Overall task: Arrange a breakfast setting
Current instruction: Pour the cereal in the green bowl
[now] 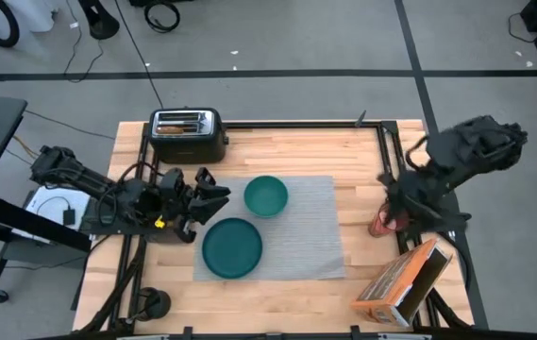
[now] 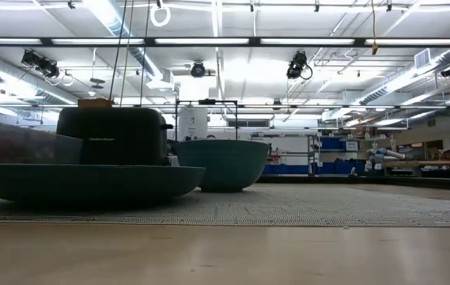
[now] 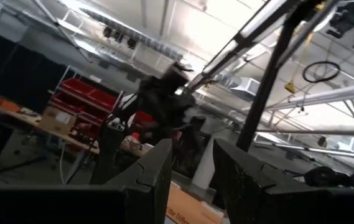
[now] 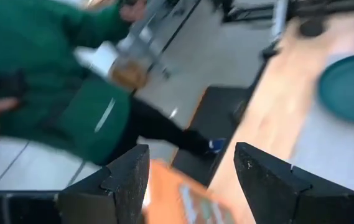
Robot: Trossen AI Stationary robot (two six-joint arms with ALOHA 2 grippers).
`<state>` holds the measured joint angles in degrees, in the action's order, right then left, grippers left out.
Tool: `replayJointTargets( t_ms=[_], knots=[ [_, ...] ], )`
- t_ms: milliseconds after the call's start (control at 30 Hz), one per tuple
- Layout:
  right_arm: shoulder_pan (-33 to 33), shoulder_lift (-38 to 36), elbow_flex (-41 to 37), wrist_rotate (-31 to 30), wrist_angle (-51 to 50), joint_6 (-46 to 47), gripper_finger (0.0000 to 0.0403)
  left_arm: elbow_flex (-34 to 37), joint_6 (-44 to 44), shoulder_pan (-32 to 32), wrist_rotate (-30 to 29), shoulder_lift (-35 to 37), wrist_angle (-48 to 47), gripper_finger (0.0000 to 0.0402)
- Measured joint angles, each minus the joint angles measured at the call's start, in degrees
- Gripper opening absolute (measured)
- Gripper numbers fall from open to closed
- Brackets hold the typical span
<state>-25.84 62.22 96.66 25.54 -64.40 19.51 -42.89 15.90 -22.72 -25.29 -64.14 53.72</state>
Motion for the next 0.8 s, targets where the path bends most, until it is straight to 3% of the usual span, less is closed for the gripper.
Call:
replayJointTargets(
  t_ms=[400, 800],
  knots=[
    [-18.83, 4.65, -0.02, -10.70, -9.56, 1.17, 0.0241, -0.01, 0.01, 0.43, -4.53, 0.00, -0.01, 0.0126],
    [-25.54, 12.20, -0.02, -15.47, -16.74, 1.38, 0.0217, -0.01, -1.59, 0.52, -4.67, 0.00, -0.57, 0.0126]
  ],
)
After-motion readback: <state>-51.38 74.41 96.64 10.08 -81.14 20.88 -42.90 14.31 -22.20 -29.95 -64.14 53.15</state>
